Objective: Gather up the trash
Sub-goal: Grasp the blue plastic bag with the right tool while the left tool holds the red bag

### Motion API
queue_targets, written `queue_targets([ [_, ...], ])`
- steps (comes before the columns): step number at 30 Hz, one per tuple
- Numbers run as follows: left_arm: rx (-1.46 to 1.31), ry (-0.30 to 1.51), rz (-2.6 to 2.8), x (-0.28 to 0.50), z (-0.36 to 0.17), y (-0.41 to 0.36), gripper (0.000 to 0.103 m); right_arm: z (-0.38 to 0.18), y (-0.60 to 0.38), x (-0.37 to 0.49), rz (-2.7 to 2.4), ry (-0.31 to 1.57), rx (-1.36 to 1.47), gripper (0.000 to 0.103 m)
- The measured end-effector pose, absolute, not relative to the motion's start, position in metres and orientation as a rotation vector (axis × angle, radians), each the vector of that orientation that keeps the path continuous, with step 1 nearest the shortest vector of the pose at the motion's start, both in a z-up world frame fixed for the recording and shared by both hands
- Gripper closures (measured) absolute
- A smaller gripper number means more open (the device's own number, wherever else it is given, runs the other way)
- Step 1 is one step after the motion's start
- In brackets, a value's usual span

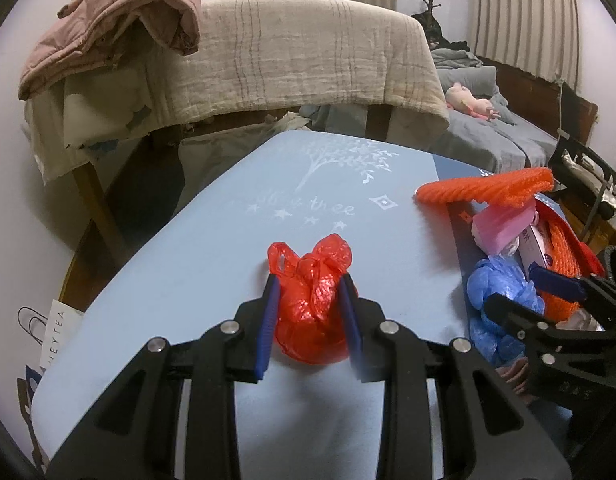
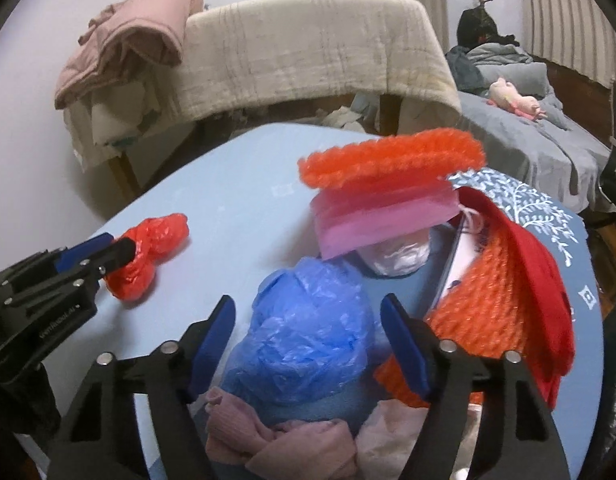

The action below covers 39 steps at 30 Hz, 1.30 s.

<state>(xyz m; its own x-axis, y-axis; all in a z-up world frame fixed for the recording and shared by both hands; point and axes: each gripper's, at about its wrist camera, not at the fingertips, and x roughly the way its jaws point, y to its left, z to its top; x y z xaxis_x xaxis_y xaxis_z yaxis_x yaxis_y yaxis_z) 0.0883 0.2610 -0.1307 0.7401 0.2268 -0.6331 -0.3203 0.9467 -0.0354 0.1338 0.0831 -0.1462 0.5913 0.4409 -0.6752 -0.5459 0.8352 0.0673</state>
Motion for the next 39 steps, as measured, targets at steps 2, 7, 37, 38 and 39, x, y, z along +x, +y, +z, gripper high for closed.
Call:
queue_targets([
  [2,-0.145,0.673,0.301,0.088,-0.131,0.261,0.074,-0.149,0.084,0.136,0.584,0.762,-0.156,0.041],
  [7,-0.147,0.677,0.303,0.088,-0.131,0.260,0.074,-0.153,0.083,0.140,0.590,0.793,-0.151,0.053],
  [37,-0.118,0.564,0.142,0.088,-0.078,0.183,0.074,-0.076,-0.003,0.110,0.560,0.630,-0.027,0.054],
  [38,-0.115,0.561,0.131,0.088,-0.077,0.178,0.074,-0.075,-0.009,0.109,0.548,0.629,-0.020,0.054],
  [39,-0.112,0.559,0.125,0.088,-0.076,0.174,0.074,-0.074,-0.016,0.108,0.536,0.629,-0.013,0.054],
])
